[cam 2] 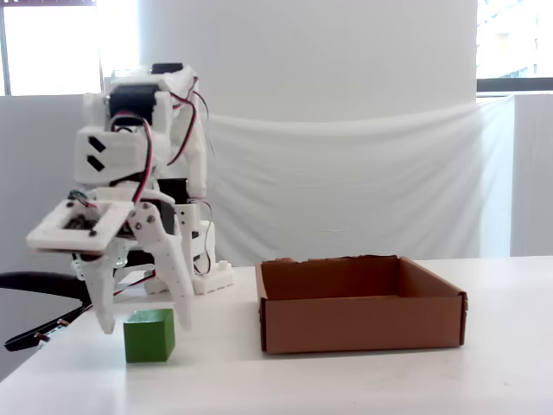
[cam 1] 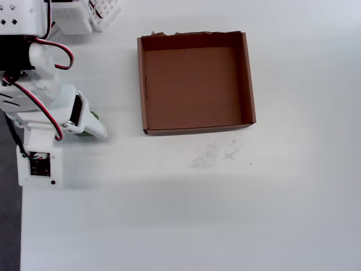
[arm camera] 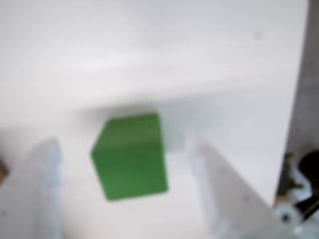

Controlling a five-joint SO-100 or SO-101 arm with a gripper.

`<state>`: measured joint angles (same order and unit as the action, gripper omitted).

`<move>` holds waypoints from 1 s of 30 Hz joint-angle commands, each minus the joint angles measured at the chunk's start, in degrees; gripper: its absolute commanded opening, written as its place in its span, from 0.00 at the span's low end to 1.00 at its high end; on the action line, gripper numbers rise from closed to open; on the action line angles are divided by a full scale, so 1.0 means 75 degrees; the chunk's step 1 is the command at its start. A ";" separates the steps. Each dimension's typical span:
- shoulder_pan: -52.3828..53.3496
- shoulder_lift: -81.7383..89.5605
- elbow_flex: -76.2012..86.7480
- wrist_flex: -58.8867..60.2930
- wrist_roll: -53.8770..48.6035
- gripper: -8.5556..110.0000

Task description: Grasp a green cube and put it in a box.

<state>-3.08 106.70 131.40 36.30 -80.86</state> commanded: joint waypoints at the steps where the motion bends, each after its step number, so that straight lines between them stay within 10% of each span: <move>1: -0.0094 0.0059 0.0012 -0.0293 -0.0176 0.35; 30: -0.0398 0.0023 0.0645 -0.0586 -0.0082 0.22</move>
<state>-5.45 106.52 136.05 32.52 -80.86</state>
